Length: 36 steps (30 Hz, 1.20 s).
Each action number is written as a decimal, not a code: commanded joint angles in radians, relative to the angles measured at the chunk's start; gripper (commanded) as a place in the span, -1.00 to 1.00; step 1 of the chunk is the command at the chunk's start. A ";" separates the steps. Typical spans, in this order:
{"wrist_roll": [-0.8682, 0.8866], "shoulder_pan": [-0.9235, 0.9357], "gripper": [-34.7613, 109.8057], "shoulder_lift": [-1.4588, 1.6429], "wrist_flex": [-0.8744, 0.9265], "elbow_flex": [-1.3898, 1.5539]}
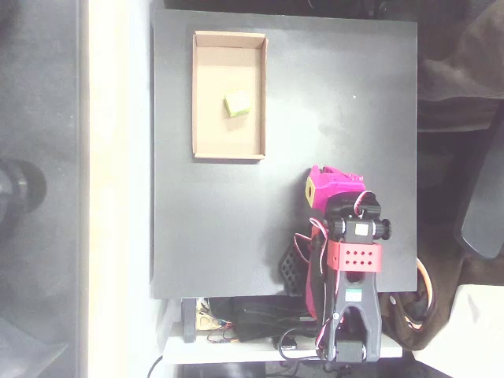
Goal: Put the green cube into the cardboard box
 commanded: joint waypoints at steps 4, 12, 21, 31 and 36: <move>0.018 0.005 -0.44 0.040 0.011 0.034; 0.018 0.005 -0.44 0.043 0.012 0.034; 0.020 0.006 -0.44 0.152 0.169 0.034; 0.020 0.006 -0.44 0.235 0.282 0.034; 0.020 0.006 -0.44 0.235 0.282 0.034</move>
